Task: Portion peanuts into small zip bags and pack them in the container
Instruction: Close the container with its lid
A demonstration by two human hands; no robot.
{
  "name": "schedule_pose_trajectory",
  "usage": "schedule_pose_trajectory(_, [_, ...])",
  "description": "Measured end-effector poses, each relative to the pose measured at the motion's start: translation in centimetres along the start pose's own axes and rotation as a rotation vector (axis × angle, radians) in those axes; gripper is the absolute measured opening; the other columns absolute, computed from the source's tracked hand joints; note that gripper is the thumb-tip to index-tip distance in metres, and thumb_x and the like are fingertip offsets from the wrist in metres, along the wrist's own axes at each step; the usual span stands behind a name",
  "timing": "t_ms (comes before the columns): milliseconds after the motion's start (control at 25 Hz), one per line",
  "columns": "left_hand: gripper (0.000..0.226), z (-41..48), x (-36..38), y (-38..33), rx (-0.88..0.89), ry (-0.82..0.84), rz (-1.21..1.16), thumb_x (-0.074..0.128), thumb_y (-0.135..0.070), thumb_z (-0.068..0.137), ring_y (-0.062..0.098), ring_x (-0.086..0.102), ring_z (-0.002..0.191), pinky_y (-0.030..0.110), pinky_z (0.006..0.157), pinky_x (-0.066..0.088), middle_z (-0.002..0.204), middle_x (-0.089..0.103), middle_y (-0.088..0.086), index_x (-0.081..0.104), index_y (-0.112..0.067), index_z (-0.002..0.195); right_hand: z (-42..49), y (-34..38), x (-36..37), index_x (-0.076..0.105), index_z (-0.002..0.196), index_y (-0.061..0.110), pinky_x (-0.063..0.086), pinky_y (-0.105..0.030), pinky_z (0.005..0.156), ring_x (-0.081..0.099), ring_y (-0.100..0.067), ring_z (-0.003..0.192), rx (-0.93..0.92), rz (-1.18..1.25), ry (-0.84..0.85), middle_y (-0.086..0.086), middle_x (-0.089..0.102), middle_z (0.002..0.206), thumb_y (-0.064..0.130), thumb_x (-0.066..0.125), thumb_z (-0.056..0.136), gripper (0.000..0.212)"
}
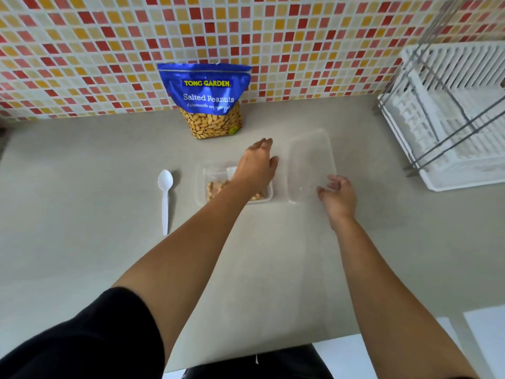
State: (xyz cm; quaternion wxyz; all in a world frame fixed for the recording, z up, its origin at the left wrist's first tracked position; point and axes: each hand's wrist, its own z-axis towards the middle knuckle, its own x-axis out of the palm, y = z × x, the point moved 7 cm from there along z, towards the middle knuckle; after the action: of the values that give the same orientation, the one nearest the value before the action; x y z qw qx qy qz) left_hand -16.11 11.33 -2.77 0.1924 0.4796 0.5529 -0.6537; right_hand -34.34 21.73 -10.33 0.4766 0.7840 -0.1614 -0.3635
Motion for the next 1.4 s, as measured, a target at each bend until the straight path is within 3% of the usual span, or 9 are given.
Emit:
schedule_pose_trajectory(80, [0.053, 0.9, -0.4, -0.6, 0.008, 0.009, 0.005, 0.043, -0.022, 0.098, 0.027, 0.030, 0.140, 0.032, 0.114, 0.025, 0.152, 0.031, 0.015, 0.028, -0.004, 0.145, 1.0, -0.2, -1.0, 0.058, 0.114, 0.007, 0.047, -0.027, 0.085, 0.057, -0.012, 0.080, -0.008, 0.152, 0.012, 0.000, 0.062, 0.087, -0.001, 0.059, 0.079, 0.036])
schedule_pose_trajectory(240, [0.054, 2.2, -1.2, -1.9, 0.016, 0.003, -0.008, 0.040, -0.023, 0.099, 0.027, 0.026, 0.142, 0.032, 0.114, 0.023, 0.154, 0.025, 0.016, 0.023, -0.003, 0.146, 1.5, 1.8, -2.3, 0.056, 0.116, 0.014, 0.046, -0.019, 0.073, 0.057, -0.005, 0.072, -0.061, 0.263, 0.026, -0.002, 0.065, 0.089, 0.007, 0.063, 0.082, 0.036])
schedule_pose_trajectory(400, [0.044, 2.1, -2.6, -1.2, -0.025, -0.106, -0.132, 0.044, -0.014, 0.096, 0.031, 0.053, 0.117, 0.033, 0.096, 0.040, 0.127, 0.057, 0.018, 0.039, -0.005, 0.139, 1.3, 3.8, -1.4, 0.046, 0.114, 0.022, 0.040, -0.012, 0.054, 0.048, 0.005, 0.049, -0.062, 0.452, 0.083, 0.003, 0.056, 0.070, 0.005, 0.061, 0.087, 0.035])
schedule_pose_trajectory(520, [0.036, 1.1, -3.4, 1.6, -0.142, -0.227, -0.309, 0.044, -0.008, 0.094, 0.030, 0.061, 0.103, 0.032, 0.086, 0.047, 0.111, 0.066, 0.016, 0.052, -0.005, 0.129, 1.2, 4.7, -0.2, 0.047, 0.117, 0.016, 0.046, -0.015, 0.058, 0.057, 0.001, 0.067, -0.063, 0.557, 0.093, 0.006, 0.062, 0.080, 0.004, 0.058, 0.089, 0.031])
schedule_pose_trajectory(720, [0.037, -1.6, -5.0, 6.7, -0.374, -0.278, -0.266, 0.041, -0.008, 0.091, 0.035, 0.056, 0.111, 0.035, 0.091, 0.045, 0.118, 0.062, 0.019, 0.055, -0.005, 0.125, -0.3, 5.8, 5.2, 0.042, 0.136, 0.004, 0.041, -0.026, 0.101, 0.054, -0.010, 0.111, -0.167, 0.184, 0.278, -0.001, 0.055, 0.122, -0.001, 0.050, 0.091, 0.046])
schedule_pose_trajectory(840, [0.041, -3.0, -5.5, 9.2, -0.486, -0.231, -0.223, 0.043, -0.008, 0.091, 0.033, 0.051, 0.120, 0.032, 0.096, 0.042, 0.131, 0.055, 0.016, 0.050, -0.005, 0.131, -1.1, 6.0, 8.3, 0.056, 0.126, 0.011, 0.042, -0.024, 0.093, 0.057, -0.011, 0.101, -0.267, -0.032, 0.311, 0.000, 0.062, 0.112, 0.004, 0.048, 0.089, 0.038])
schedule_pose_trajectory(960, [0.034, -4.3, -5.2, 11.3, -0.574, -0.188, -0.163, 0.042, -0.006, 0.088, 0.036, 0.055, 0.109, 0.031, 0.079, 0.044, 0.122, 0.058, 0.020, 0.055, 0.000, 0.119, -2.0, 6.1, 10.5, 0.060, 0.091, 0.020, 0.037, -0.025, 0.072, 0.052, -0.014, 0.080, -0.366, -0.216, 0.327, 0.000, 0.058, 0.084, 0.003, 0.046, 0.084, 0.023])
schedule_pose_trajectory(1120, [0.025, -5.6, -3.8, 12.5, -0.634, -0.107, -0.142, 0.038, 0.000, 0.085, 0.036, 0.056, 0.093, 0.031, 0.065, 0.039, 0.110, 0.059, 0.021, 0.054, 0.002, 0.105, -2.3, 5.3, 11.6, 0.059, 0.083, 0.014, 0.033, -0.026, 0.068, 0.047, -0.017, 0.076, -0.342, -0.318, 0.326, -0.006, 0.054, 0.078, -0.001, 0.044, 0.080, 0.021])
schedule_pose_trajectory(1400, [0.013, -6.1, -3.4, 13.1, -0.619, -0.102, -0.139, 0.038, 0.003, 0.084, 0.028, 0.043, 0.075, 0.030, 0.055, 0.035, 0.079, 0.047, 0.010, 0.050, -0.001, 0.086, -2.9, 4.6, 12.0, 0.059, 0.122, 0.008, 0.045, -0.036, 0.100, 0.060, -0.026, 0.113, -0.237, -0.253, 0.395, -0.015, 0.065, 0.119, -0.001, 0.050, 0.086, 0.038])
